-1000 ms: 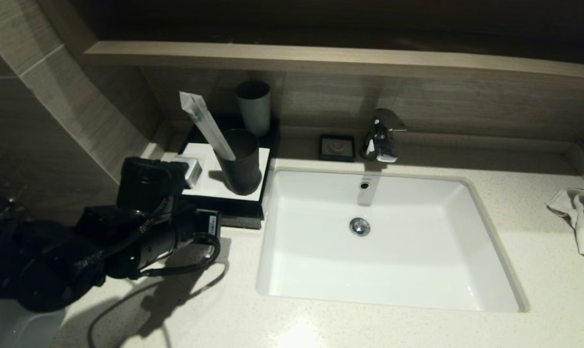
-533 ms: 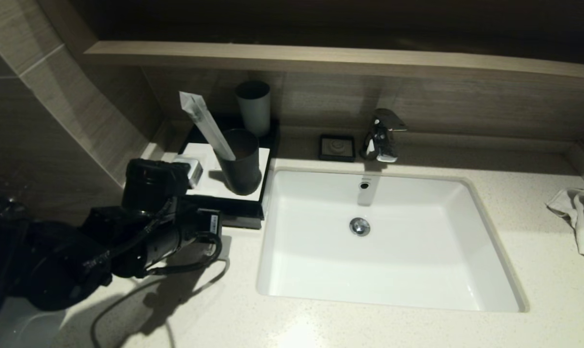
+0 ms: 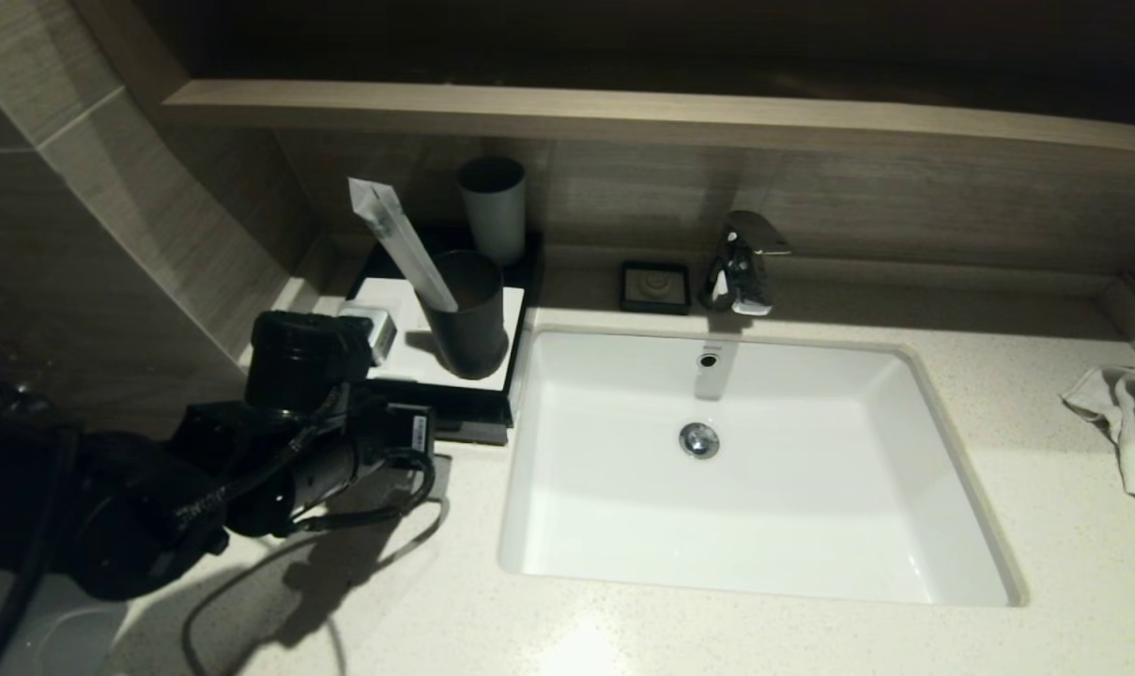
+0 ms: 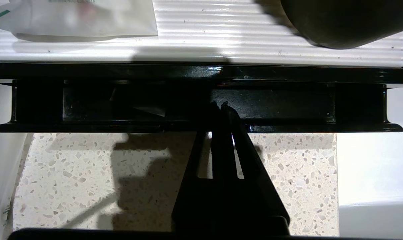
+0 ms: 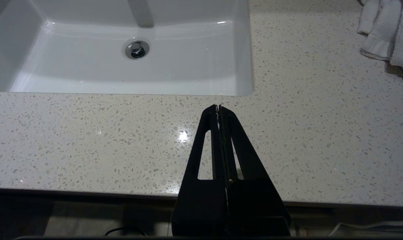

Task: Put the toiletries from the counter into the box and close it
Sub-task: Open the drawer

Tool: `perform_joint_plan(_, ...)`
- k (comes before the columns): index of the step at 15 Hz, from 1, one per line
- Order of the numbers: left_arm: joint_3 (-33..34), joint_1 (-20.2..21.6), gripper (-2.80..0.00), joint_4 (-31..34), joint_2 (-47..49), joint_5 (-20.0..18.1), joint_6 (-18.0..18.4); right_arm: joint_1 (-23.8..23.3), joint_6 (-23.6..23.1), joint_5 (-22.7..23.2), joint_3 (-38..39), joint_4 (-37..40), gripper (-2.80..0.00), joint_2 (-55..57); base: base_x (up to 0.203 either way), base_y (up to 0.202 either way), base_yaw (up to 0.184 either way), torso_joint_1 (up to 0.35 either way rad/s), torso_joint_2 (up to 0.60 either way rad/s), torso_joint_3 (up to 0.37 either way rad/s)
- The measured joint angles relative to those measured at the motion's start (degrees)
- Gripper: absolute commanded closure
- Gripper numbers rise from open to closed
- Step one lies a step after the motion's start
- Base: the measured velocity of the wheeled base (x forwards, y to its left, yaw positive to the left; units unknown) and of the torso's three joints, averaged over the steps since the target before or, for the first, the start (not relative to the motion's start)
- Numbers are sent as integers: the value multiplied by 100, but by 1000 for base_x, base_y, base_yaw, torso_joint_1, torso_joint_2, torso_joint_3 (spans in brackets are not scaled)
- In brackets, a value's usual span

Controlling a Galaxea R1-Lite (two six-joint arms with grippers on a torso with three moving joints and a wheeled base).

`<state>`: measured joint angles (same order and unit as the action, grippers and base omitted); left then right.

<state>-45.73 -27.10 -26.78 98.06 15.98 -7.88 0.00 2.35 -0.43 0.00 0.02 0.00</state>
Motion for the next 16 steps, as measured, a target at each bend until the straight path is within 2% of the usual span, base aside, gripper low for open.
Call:
perform_joint_plan(10,0,56,0,-63,106,-9,21,0,0,-3,0,-2,0,0,0,0,0,0,0,0)
perform_joint_plan(16,283,58,0,12,3,-9,20,0,-1,-2,0,-2,0,0,0,0,0,0,0,0)
